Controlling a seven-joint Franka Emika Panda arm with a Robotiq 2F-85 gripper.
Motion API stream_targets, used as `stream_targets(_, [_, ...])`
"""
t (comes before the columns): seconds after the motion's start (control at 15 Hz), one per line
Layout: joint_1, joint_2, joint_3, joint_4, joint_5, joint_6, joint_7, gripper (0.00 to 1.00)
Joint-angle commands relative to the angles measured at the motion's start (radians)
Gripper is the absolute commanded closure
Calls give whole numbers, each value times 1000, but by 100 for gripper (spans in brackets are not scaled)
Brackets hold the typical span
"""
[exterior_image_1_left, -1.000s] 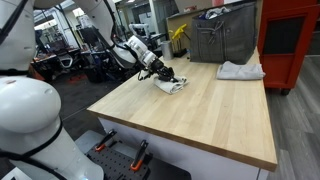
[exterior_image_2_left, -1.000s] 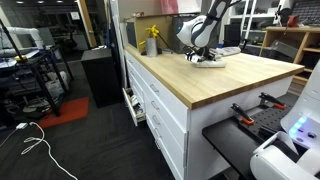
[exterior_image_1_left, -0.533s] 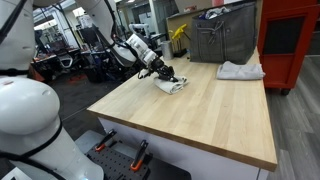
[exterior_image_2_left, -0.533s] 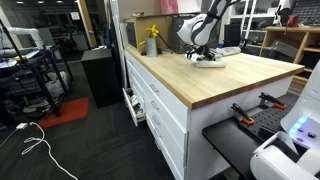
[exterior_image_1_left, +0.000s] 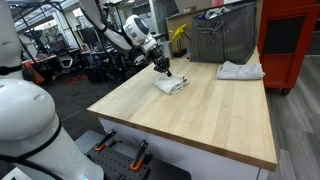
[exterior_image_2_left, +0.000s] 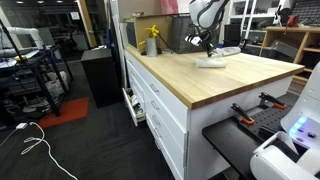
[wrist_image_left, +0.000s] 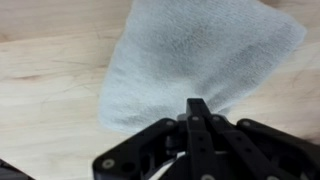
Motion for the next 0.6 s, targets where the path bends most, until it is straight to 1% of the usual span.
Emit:
stream_targets(0.0, [-40, -159, 15, -143, 220, 106, -211, 100])
stream_targets(0.2, [-49, -226, 26, -212, 482, 128, -446, 100])
stream_targets(0.33, [-45, -256, 26, -245, 633, 95, -573, 100])
stream_targets(0.47, [-39, -266, 24, -269, 724, 68, -649, 100])
stream_targets(0.53, [-38, -272, 20, -281, 741, 58, -659, 100])
